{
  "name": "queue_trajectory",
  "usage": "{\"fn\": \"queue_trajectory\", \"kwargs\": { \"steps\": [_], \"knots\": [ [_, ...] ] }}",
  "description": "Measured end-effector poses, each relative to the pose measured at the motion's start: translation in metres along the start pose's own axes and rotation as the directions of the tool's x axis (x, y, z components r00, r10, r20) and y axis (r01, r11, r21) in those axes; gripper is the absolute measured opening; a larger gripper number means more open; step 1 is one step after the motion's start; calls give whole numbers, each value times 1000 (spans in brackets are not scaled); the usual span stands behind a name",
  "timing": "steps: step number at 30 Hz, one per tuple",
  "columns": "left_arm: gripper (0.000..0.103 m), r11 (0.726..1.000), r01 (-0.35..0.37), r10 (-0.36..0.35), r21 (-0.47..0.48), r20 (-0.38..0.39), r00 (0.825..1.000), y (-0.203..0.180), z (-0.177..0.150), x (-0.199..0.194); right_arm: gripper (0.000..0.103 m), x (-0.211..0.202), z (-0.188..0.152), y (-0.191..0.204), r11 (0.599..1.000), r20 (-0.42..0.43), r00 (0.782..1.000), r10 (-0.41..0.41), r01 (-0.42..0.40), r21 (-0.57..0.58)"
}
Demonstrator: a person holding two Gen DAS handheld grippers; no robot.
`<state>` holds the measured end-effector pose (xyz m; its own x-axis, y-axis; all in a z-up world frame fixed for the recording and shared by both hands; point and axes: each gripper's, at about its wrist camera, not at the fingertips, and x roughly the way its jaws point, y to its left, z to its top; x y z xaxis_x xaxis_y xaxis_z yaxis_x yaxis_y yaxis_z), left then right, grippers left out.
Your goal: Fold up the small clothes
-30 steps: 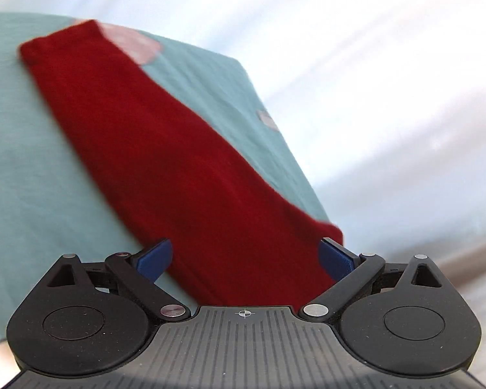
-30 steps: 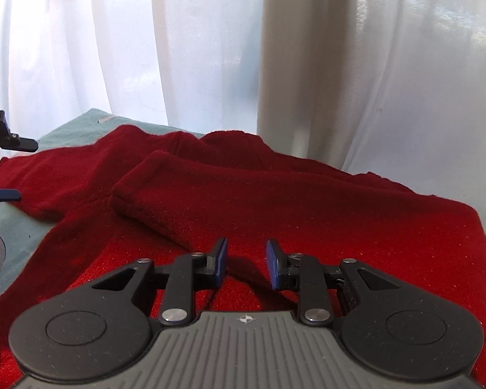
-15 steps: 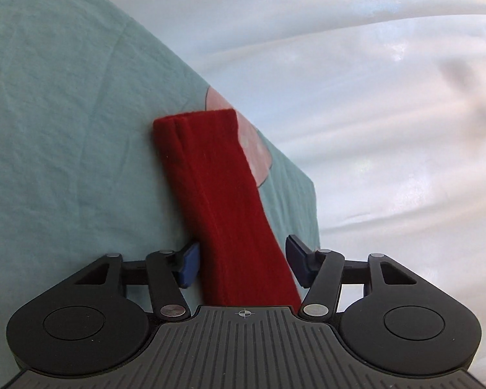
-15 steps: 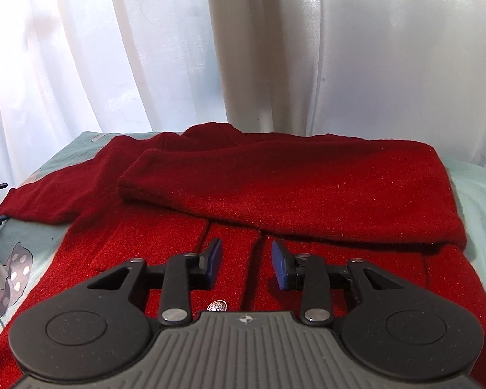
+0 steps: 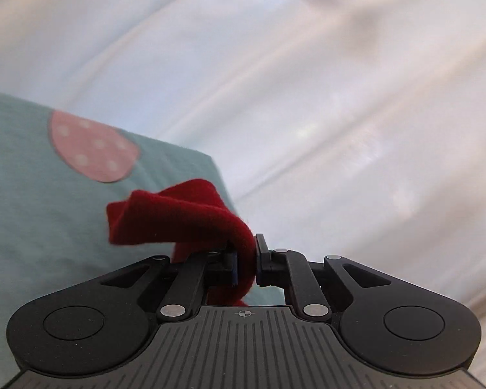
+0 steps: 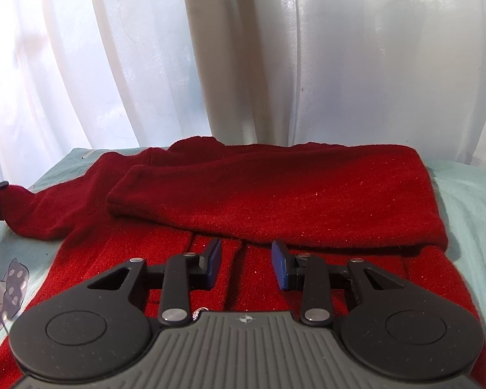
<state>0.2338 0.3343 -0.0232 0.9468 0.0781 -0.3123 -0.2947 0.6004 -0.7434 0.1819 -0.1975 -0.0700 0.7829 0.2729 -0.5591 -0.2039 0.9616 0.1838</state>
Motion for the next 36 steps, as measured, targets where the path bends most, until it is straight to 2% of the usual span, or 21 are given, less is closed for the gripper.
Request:
{"fn": "queue_trajectory", "kwargs": {
  "steps": [1, 2, 3, 5, 6, 7, 8, 9, 10, 12, 14, 16, 19, 26, 27, 28, 29, 31, 34, 36],
  "knots": [
    [11, 994, 70, -68, 80, -31, 997, -31, -9, 2, 33, -2, 1, -2, 1000, 9, 1000, -1, 1, 6],
    [11, 977, 143, -134, 157, -68, 989, -62, -21, 3, 33, -4, 3, -5, 1000, 18, 1000, -2, 2, 12],
    [12, 950, 219, -198, 221, -113, 974, -92, -36, 4, 33, -6, 4, -7, 1000, 30, 1000, -3, 3, 21],
    [13, 879, 359, -294, 314, -236, 926, -145, -74, 10, 33, -11, 7, -12, 999, 52, 999, -1, -1, 42],
    [23, 847, 418, -322, 327, -311, 894, -166, -98, 16, 33, -13, 8, -15, 998, 61, 998, 2, -5, 55],
    [49, 819, 466, -330, 335, -391, 859, -181, -121, 24, 33, -14, 9, -17, 998, 66, 998, 5, -9, 67],
    [60, 800, 490, -309, 347, -463, 831, -192, -145, 32, 33, -14, 11, -21, 996, 68, 998, 12, -18, 84],
    [62, 792, 492, -273, 362, -511, 815, -196, -169, 40, 33, -13, 12, -25, 995, 63, 998, 20, -26, 98],
    [57, 796, 478, -223, 371, -554, 802, -197, -187, 48, 33, -12, 14, -27, 993, 58, 998, 25, -31, 110],
    [57, 838, 430, -146, 337, -620, 771, -184, -212, 61, 33, -7, 17, -34, 991, 48, 998, 34, -40, 132],
    [57, 883, 377, -121, 280, -640, 759, -162, -223, 55, 33, -2, 21, -43, 985, 36, 998, 54, -59, 162],
    [57, 899, 326, -70, 293, -639, 766, -148, -224, 53, 38, 11, 27, -50, 973, 13, 994, 107, -108, 203],
    [57, 908, 258, -4, 331, -609, 793, -127, -216, 48, 43, 41, 35, -55, 955, -35, 984, 177, -163, 246],
    [57, 930, 124, 78, 346, -515, 854, -100, -182, 36, 47, 118, 49, -46, 912, -129, 957, 258, -197, 360],
    [55, 932, 105, 91, 347, -503, 859, -97, -179, 35, 45, 120, 49, -41, 919, -116, 963, 243, -190, 347],
    [50, 935, 93, 95, 341, -495, 863, -94, -175, 34, 24, 122, 51, -35, 933, -113, 968, 222, -177, 314],
    [48, 940, 87, 93, 331, -492, 866, -91, -173, 35, 12, 121, 53, -29, 946, -108, 972, 208, -172, 276],
    [46, 948, 73, 92, 309, -488, 868, -87, -168, 35, 10, 111, 57, -20, 962, -79, 980, 183, -162, 218],
    [45, 953, 84, 70, 291, -482, 873, -84, -163, 31, 10, 79, 63, -22, 978, 51, 990, 129, -136, 157],
    [45, 950, 98, 59, 296, -480, 875, -84, -162, 31, 9, 54, 60, -35, 986, 118, 992, 49, -67, 152]
  ]
}}
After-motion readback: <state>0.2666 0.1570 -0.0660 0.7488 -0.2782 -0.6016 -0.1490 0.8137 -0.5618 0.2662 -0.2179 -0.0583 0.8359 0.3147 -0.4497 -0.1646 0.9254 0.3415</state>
